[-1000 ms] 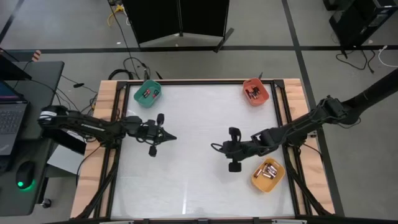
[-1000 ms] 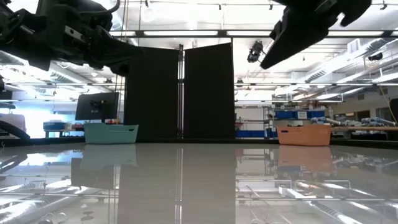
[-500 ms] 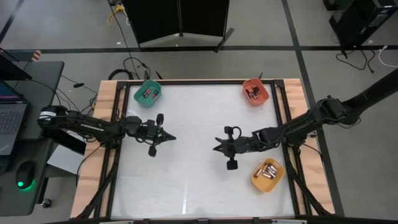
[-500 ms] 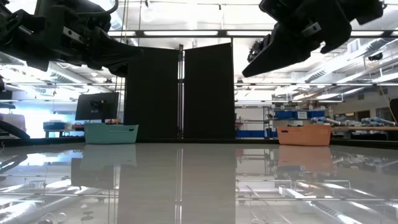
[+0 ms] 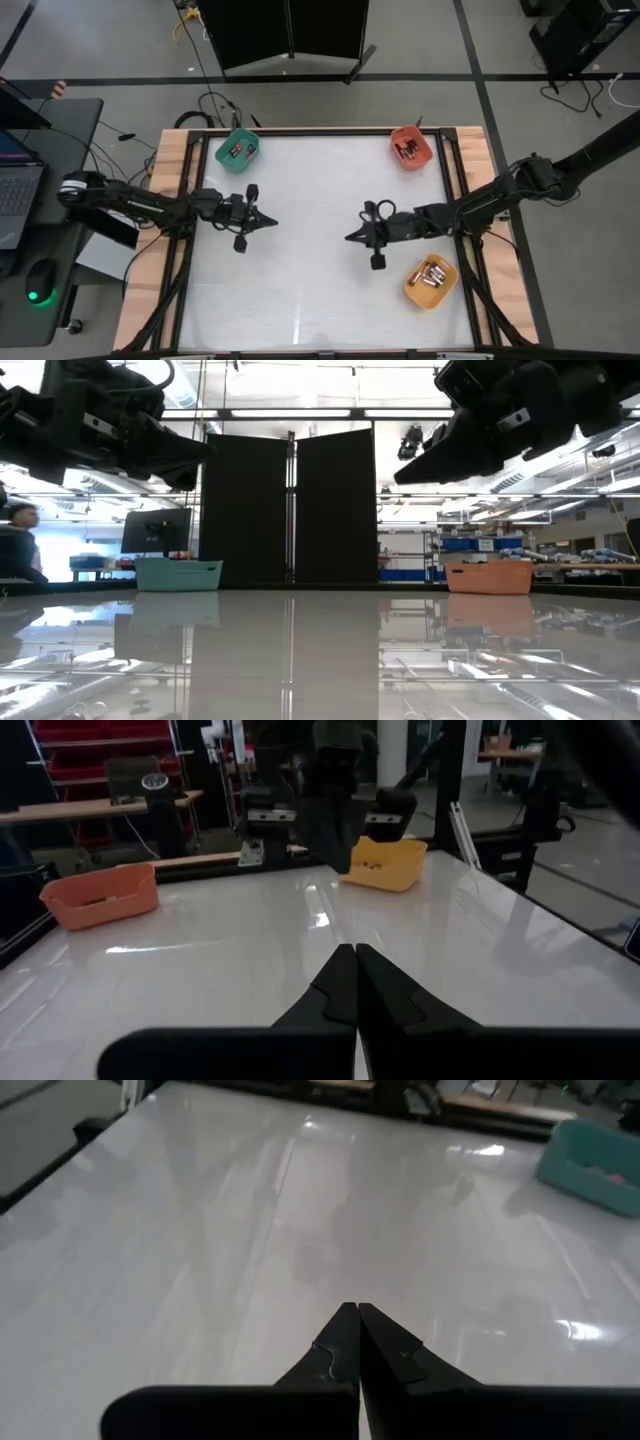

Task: Sort batteries
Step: Return to Home Position

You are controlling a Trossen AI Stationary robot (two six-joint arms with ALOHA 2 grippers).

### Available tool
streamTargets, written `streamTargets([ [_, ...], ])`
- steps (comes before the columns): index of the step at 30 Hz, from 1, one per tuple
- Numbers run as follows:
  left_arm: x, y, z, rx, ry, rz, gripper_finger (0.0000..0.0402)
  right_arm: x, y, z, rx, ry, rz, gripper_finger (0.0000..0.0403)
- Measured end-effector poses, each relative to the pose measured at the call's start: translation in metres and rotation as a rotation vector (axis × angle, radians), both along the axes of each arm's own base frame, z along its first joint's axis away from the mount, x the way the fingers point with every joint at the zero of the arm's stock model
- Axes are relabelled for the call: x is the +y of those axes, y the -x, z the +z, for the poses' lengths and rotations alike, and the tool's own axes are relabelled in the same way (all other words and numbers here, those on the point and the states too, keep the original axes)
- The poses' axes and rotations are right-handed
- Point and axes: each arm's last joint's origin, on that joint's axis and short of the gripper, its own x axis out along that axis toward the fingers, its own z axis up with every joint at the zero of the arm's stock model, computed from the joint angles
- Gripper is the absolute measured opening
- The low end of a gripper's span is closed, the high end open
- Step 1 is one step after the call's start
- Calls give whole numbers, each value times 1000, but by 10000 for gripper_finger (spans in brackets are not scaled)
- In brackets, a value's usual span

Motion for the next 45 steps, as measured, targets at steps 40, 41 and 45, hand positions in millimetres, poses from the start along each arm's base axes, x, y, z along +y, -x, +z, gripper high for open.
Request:
streamTargets([
  [40,2,51,-3,-32,28,72,4,-42,96,1,-245,-55,-87,7],
  [41,2,53,-3,-28,27,77,4,-42,98,1,-254,-57,-88,7],
  [45,2,58,-3,-25,22,98,4,-44,104,-2,-272,-57,-100,7],
])
